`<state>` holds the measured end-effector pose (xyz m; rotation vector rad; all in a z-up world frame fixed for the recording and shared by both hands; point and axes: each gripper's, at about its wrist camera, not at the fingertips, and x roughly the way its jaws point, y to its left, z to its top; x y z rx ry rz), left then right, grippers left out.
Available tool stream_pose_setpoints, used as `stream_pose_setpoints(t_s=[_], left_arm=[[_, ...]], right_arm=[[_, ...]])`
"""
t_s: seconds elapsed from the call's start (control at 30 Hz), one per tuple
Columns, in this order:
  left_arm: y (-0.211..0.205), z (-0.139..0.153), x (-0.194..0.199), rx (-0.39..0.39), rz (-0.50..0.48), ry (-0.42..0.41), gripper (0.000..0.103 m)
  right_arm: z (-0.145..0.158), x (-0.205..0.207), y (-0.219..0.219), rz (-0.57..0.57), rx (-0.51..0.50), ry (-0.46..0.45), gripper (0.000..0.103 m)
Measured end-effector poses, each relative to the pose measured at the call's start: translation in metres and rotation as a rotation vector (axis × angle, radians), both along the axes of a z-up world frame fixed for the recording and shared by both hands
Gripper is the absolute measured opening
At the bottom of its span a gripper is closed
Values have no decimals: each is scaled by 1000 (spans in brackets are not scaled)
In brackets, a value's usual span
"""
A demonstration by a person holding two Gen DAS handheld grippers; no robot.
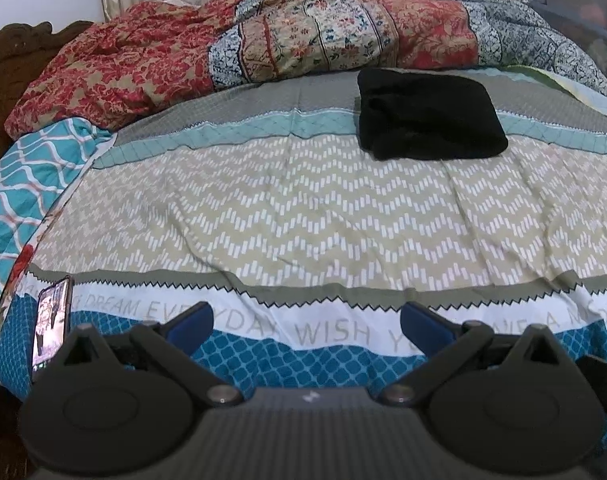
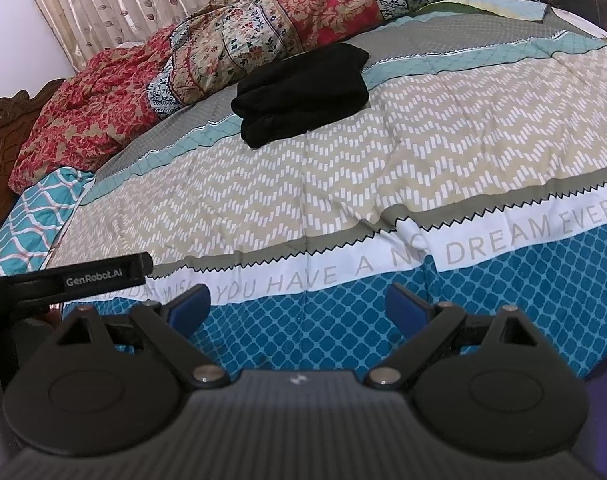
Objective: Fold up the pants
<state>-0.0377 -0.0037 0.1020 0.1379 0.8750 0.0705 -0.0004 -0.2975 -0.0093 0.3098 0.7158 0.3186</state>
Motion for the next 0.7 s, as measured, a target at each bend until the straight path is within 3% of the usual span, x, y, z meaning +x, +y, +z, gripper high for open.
stream_pose_setpoints(t_s=[0.7], left_arm=[[-3,-4,2,34,11,20,103]], right_arm=[[0,2,-3,-3,0,0,96]])
